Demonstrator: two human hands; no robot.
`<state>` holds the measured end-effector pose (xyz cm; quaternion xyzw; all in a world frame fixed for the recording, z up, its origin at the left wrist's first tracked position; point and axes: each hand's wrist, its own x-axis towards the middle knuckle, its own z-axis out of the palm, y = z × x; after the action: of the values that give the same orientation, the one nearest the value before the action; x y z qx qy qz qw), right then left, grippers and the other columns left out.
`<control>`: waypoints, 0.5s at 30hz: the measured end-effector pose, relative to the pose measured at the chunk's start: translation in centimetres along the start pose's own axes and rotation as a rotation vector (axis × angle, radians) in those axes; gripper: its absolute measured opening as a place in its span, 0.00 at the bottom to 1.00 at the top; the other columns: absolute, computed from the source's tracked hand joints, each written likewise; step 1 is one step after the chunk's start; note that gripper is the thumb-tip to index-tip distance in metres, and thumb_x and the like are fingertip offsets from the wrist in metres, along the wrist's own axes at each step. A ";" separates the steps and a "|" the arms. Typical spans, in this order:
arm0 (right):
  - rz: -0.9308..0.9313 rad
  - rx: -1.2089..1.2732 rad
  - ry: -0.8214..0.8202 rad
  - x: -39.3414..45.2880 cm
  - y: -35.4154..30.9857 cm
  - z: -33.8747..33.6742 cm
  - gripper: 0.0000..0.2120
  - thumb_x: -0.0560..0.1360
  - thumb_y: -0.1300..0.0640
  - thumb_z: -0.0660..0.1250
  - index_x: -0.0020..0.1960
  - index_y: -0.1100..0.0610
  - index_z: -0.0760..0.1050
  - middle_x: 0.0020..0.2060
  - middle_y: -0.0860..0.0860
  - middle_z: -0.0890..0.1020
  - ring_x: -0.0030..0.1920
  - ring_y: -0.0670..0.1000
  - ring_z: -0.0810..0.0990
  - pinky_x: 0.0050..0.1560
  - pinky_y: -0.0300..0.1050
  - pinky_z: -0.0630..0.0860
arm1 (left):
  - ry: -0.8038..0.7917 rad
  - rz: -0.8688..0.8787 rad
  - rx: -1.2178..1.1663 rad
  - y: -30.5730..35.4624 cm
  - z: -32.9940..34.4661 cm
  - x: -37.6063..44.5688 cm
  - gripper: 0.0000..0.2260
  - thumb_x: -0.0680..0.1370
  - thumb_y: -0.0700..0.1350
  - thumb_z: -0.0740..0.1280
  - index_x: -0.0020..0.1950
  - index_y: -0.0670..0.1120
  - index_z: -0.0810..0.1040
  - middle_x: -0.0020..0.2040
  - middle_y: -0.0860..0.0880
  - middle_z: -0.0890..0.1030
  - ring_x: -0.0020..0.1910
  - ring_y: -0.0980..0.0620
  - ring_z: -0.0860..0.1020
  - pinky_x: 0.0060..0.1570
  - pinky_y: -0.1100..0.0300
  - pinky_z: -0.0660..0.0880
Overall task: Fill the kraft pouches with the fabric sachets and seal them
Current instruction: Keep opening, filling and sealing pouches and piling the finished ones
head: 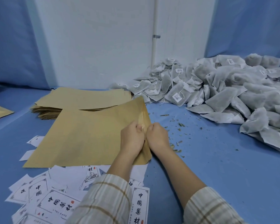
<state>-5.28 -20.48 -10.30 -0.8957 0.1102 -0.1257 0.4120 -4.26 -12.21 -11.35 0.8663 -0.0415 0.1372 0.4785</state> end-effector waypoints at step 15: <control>0.098 0.143 -0.050 0.5 0.0 0.3 0.17 0.80 0.59 0.50 0.32 0.54 0.58 0.31 0.48 0.66 0.30 0.45 0.63 0.28 0.38 0.58 | 0.070 -0.064 -0.063 0.1 -0.5 -0.2 0.17 0.79 0.38 0.58 0.30 0.44 0.61 0.28 0.48 0.65 0.33 0.48 0.63 0.31 0.56 0.54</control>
<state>-4.71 -20.38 -10.46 -0.8604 0.1342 -0.0904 0.4832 -4.56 -11.86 -11.05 0.8465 -0.0016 0.1506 0.5107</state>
